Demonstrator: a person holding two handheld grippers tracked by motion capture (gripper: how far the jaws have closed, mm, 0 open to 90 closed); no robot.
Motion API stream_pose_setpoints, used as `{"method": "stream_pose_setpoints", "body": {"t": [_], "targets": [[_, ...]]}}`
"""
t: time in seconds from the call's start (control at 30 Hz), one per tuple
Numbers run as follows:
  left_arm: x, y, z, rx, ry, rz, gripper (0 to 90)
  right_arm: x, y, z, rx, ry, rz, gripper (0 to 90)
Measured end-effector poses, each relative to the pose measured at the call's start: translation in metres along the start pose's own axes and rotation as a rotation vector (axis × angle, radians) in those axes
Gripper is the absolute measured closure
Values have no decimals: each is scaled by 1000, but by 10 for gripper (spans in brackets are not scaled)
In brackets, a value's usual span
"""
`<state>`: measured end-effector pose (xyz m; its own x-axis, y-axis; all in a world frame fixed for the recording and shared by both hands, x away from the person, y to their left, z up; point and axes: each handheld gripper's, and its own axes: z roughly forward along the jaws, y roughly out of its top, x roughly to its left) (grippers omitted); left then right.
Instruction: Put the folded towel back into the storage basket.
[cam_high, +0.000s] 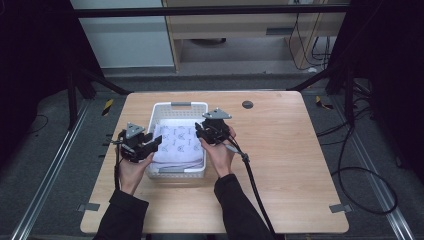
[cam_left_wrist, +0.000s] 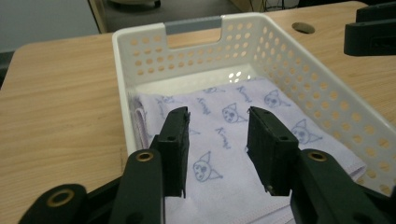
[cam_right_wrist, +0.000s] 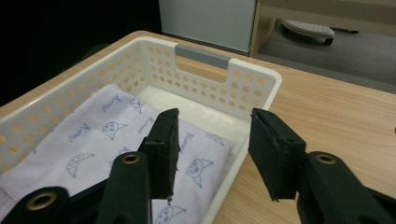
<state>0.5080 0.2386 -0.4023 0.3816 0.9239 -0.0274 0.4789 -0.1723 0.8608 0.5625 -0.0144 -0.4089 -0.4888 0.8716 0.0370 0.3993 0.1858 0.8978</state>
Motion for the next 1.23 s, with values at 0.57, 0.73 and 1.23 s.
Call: {"method": "stream_pose_setpoints", "body": {"t": [0.57, 0.73, 1.23], "targets": [[-18, -9, -9, -61, -1, 51, 439, -51, -32, -69, -69, 12, 51, 261], [-19, -17, -16, -62, -1, 48, 413, -65, -50, -85, -83, 6, 55, 201], [-13, -32, -33, -78, 3, 20, 351, -100, -98, -117, -61, -41, 48, 144]]}}
